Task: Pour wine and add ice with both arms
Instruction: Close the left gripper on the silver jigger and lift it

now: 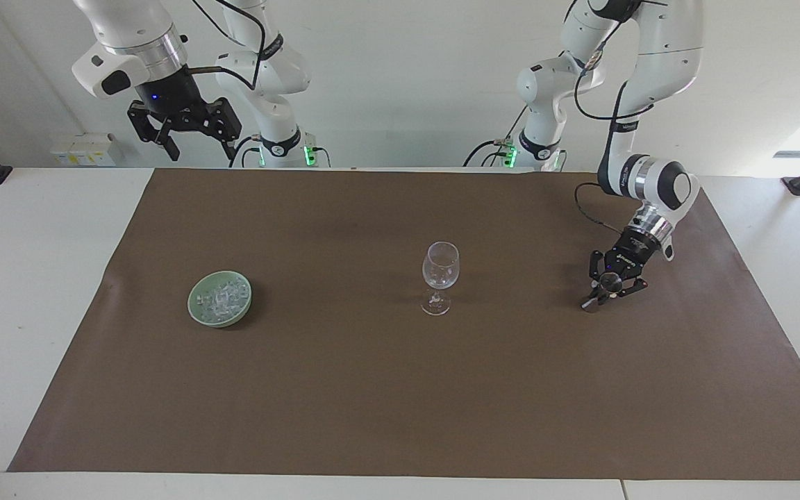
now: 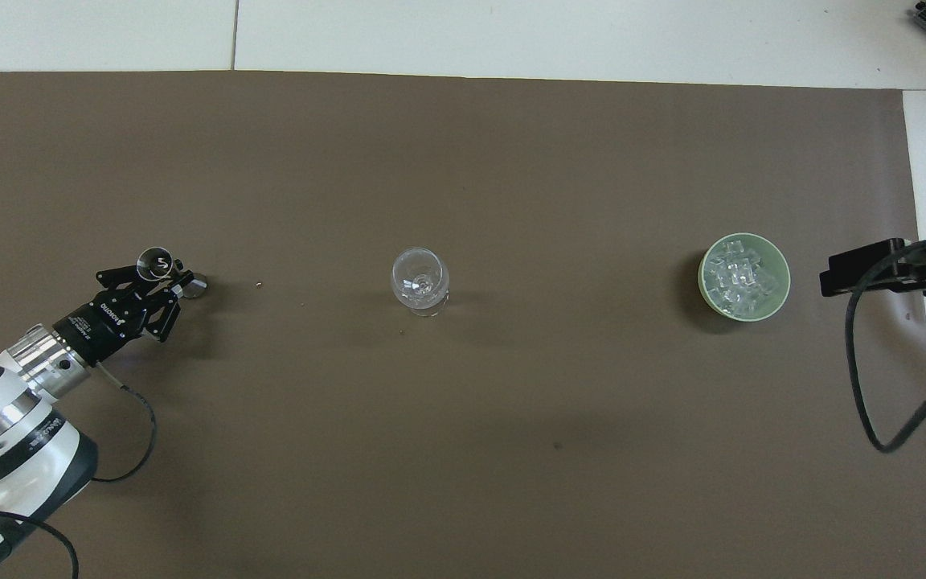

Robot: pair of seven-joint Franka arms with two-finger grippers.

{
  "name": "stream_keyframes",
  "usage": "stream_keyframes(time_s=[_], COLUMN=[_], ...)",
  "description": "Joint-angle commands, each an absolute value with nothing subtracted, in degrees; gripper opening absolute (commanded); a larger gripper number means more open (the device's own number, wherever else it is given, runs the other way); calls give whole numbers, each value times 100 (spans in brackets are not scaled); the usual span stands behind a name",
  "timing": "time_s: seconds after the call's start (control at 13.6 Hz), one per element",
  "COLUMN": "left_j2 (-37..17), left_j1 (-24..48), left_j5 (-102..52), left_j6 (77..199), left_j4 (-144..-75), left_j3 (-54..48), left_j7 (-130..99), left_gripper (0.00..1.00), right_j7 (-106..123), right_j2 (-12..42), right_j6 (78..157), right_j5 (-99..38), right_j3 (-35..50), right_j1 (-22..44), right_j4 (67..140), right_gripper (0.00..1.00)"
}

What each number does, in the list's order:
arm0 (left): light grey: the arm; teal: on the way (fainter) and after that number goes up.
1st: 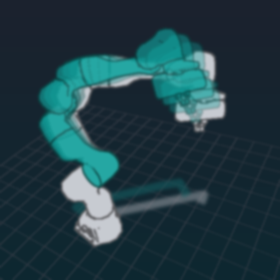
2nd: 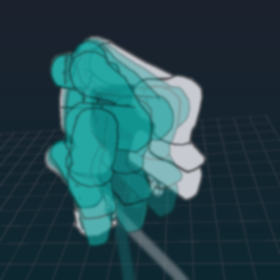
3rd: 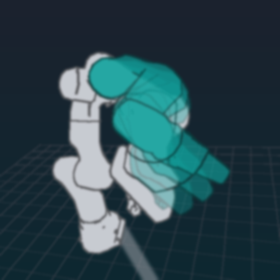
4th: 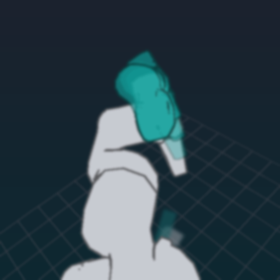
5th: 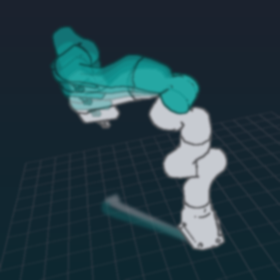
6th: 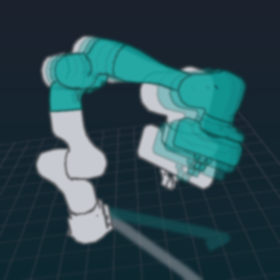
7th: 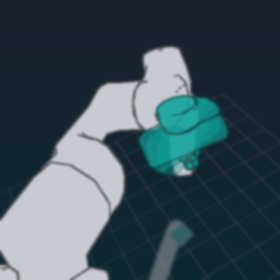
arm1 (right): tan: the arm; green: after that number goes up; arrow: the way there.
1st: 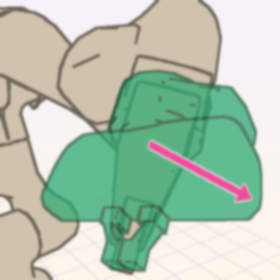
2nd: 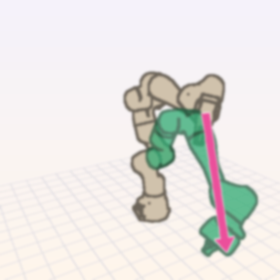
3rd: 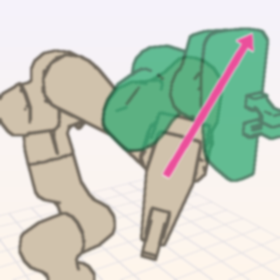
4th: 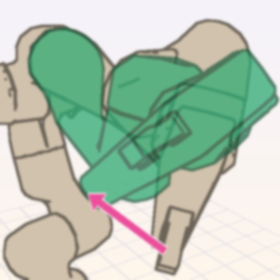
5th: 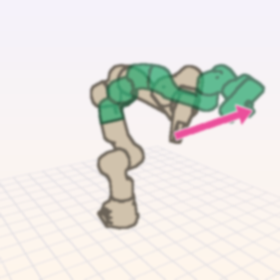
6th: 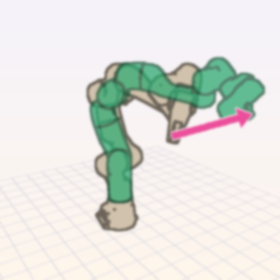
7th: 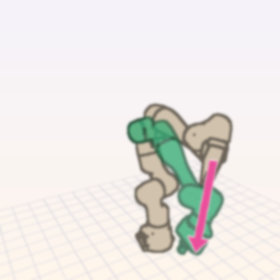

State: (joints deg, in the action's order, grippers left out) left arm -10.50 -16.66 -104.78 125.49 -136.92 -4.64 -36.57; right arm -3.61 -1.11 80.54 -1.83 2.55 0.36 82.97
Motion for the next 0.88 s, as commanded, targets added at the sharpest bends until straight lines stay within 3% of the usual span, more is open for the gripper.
stream_keyframes(time_s=[0.0, 0.44, 0.81], left_j2=[-1037, -862, -642], left_j1=[-1565, -758, -387], left_j5=[-10635, -10644, -10644], left_j6=[12769, 14147, 14546], left_j4=[-13545, -13044, -12850], left_j3=[-404, -457, -527], left_j7=[-3665, -4322, -5227], left_gripper=[0, 0, 0], right_j7=[-299, -299, -299], right_j2=[-211, -211, -211], right_j6=[8112, 8112, 8112], right_j5=[-220, -220, -220], right_j3=[211, 220, 211], right_j1=[53, 53, 53], right_j4=[8429, 8429, 8429], right_gripper=[100, 100, 100])
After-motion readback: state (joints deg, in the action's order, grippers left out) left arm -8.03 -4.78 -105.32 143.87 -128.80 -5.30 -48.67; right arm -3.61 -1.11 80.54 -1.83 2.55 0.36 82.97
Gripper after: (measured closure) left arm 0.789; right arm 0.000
